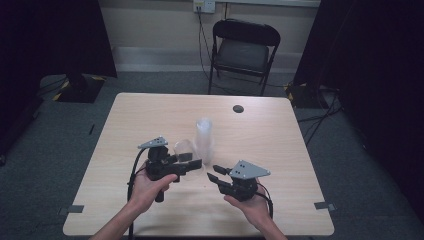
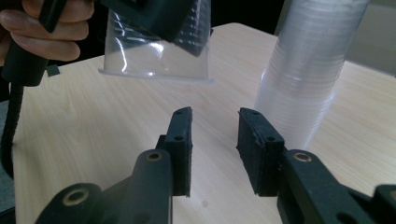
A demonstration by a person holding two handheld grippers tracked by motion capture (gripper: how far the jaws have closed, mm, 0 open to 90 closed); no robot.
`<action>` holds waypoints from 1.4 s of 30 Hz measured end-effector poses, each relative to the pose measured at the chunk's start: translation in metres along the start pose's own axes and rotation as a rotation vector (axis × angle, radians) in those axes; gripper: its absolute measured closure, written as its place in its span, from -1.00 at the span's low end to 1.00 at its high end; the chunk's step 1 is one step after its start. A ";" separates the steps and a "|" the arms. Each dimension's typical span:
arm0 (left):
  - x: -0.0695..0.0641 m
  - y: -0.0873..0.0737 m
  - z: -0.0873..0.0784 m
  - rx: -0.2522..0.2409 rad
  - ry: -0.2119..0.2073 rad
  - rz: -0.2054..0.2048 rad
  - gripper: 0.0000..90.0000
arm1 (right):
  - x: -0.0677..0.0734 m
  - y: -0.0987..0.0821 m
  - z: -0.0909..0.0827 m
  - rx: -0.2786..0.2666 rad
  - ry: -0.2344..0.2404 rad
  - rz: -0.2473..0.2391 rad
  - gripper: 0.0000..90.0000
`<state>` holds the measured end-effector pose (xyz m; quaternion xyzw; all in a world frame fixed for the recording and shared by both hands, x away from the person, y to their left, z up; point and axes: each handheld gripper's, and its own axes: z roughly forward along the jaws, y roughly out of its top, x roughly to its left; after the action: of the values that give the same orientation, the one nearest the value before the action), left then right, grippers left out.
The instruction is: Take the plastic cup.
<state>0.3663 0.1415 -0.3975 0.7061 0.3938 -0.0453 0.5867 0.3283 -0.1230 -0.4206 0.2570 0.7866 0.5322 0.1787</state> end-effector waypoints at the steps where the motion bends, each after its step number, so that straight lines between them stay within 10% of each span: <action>1: 0.000 0.000 0.000 -0.001 -0.002 -0.003 -0.15 | 0.001 0.000 0.000 -0.007 0.003 -0.003 0.49; 16: 0.003 -0.004 0.004 -0.018 -0.090 -0.127 -0.13 | 0.011 0.003 0.003 -0.103 -0.005 -0.102 0.59; 42: -0.010 -0.004 0.010 -0.047 -0.188 -0.197 -0.15 | 0.015 0.010 0.018 -0.268 -0.073 -0.177 0.59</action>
<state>0.3605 0.1280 -0.3983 0.6428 0.4055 -0.1594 0.6300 0.3282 -0.0974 -0.4178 0.1798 0.7212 0.6049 0.2858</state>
